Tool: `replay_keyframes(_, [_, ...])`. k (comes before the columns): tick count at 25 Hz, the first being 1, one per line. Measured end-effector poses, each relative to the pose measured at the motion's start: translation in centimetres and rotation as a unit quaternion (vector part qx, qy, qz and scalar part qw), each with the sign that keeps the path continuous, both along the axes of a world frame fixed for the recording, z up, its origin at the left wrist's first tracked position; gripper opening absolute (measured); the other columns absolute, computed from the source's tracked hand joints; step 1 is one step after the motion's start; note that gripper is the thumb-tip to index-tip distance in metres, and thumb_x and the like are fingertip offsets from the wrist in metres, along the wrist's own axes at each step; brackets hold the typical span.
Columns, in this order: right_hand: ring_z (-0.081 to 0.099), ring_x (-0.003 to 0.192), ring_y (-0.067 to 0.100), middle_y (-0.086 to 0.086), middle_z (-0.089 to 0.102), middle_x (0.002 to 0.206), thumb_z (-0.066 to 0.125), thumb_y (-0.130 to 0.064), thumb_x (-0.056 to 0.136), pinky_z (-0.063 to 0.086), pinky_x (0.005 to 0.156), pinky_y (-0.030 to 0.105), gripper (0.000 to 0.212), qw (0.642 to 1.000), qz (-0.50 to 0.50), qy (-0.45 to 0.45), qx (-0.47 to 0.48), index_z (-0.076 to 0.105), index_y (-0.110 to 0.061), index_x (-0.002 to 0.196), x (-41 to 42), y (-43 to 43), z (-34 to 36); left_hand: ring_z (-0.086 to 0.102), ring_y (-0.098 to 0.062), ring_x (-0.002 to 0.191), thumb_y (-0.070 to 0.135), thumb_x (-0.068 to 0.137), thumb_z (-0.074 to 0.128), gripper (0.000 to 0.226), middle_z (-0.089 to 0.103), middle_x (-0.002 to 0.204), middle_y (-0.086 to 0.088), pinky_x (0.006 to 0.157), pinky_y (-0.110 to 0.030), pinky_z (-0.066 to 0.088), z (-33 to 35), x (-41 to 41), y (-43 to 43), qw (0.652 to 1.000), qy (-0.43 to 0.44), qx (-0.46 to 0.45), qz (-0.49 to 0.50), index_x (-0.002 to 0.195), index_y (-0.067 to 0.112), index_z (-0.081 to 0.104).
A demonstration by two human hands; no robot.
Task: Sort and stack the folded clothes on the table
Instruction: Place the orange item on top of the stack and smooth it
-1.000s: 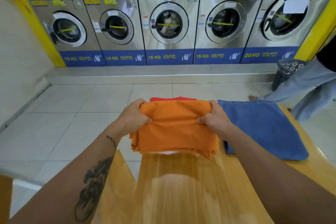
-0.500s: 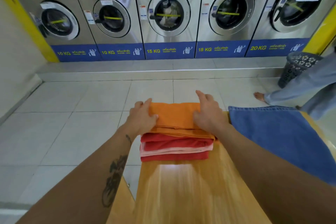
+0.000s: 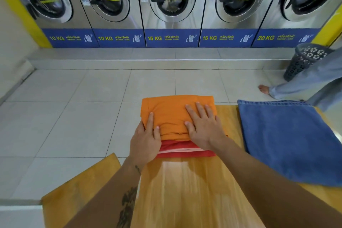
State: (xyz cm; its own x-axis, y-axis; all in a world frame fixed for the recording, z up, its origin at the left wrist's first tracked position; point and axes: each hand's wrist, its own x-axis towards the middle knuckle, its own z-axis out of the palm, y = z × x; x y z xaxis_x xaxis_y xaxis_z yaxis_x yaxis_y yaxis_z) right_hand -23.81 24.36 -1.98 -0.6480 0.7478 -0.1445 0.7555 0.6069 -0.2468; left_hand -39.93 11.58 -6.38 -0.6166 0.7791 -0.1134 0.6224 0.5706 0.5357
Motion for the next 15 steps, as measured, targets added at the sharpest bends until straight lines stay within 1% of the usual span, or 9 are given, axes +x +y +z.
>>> replay_keyframes(2, [-0.001,0.152,0.029,-0.001,0.002,0.167,0.027,-0.057,0.097,0.013,0.12,0.057,0.064,0.999,0.005,0.026,-0.03,0.008,-0.039,0.155,0.5,0.1,1.0,0.037,-0.029,0.135,0.045,0.101,0.028,0.057,0.031,0.153,-0.01,0.111,-0.048,0.037,0.2,-0.4,-1.4,0.998,-0.01,0.062,-0.011,0.154,0.039,0.009])
replay_keyframes(3, [0.003,0.152,0.028,0.0,0.006,0.167,0.033,-0.054,0.097,0.014,0.12,0.056,0.064,0.998,-0.002,0.058,-0.041,0.013,-0.037,0.155,0.8,0.2,1.5,0.037,-0.027,0.134,0.041,0.101,0.033,0.056,0.031,0.152,-0.008,0.112,-0.046,0.036,0.5,-0.5,-1.8,0.995,-0.016,0.096,-0.004,0.154,0.038,0.015])
replay_keyframes(5, [0.017,0.149,0.027,0.002,0.021,0.163,0.045,-0.044,0.096,0.022,0.119,0.051,0.062,0.989,-0.04,0.137,-0.041,0.025,-0.03,0.153,1.6,0.2,2.7,0.039,-0.02,0.129,0.034,0.1,0.041,0.052,0.035,0.145,-0.003,0.109,-0.04,0.038,1.8,-0.8,-1.9,0.984,-0.041,0.165,0.043,0.15,0.034,0.029])
replay_keyframes(7, [0.034,0.14,0.026,0.002,0.037,0.153,0.055,-0.031,0.092,0.033,0.114,0.045,0.058,0.98,-0.077,0.182,-0.026,0.037,-0.024,0.147,2.0,0.1,3.7,0.047,-0.016,0.118,0.028,0.099,0.046,0.043,0.046,0.133,0.0,0.1,-0.036,0.044,3.7,-1.0,-1.6,0.965,-0.098,0.209,0.123,0.142,0.028,0.043])
replay_keyframes(9, [0.041,0.132,0.025,0.002,0.043,0.145,0.058,-0.023,0.09,0.039,0.109,0.043,0.053,0.979,-0.08,0.187,-0.022,0.044,-0.022,0.141,1.5,-0.4,4.5,0.056,-0.017,0.107,0.025,0.098,0.048,0.032,0.057,0.12,0.0,0.086,-0.033,0.047,5.2,-1.2,-1.2,0.945,-0.163,0.208,0.192,0.129,0.023,0.054])
replay_keyframes(10, [0.042,0.13,0.025,0.003,0.044,0.142,0.058,-0.022,0.089,0.04,0.108,0.043,0.052,0.979,-0.074,0.186,-0.023,0.046,-0.022,0.14,1.0,-0.8,4.7,0.058,-0.018,0.102,0.025,0.097,0.049,0.028,0.06,0.115,0.0,0.08,-0.03,0.046,5.5,-1.3,-1.1,0.94,-0.183,0.194,0.213,0.123,0.022,0.058])
replay_keyframes(11, [0.043,0.129,0.025,0.003,0.044,0.141,0.058,-0.022,0.089,0.041,0.107,0.044,0.051,0.98,-0.07,0.186,-0.024,0.047,-0.022,0.139,0.5,-1.2,4.8,0.058,-0.017,0.098,0.026,0.096,0.049,0.027,0.062,0.112,0.0,0.078,-0.029,0.044,5.8,-1.4,-1.1,0.939,-0.193,0.177,0.222,0.12,0.021,0.06])
replay_keyframes(13, [0.042,0.129,0.026,0.004,0.043,0.141,0.058,-0.023,0.087,0.041,0.106,0.047,0.052,0.98,-0.082,0.177,-0.028,0.047,-0.024,0.138,0.0,-1.7,4.6,0.057,-0.017,0.097,0.033,0.096,0.052,0.03,0.063,0.113,-0.001,0.081,-0.031,0.045,5.9,-1.6,-1.0,0.945,-0.2,0.144,0.215,0.12,0.019,0.061])
replay_keyframes(15, [0.039,0.131,0.029,0.006,0.041,0.142,0.058,-0.025,0.086,0.039,0.107,0.049,0.053,0.982,-0.111,0.154,-0.024,0.046,-0.025,0.138,0.1,-1.9,4.0,0.058,-0.019,0.097,0.036,0.093,0.056,0.031,0.063,0.111,0.0,0.084,-0.033,0.047,5.9,-2.0,-0.7,0.954,-0.205,0.121,0.183,0.118,0.018,0.062])
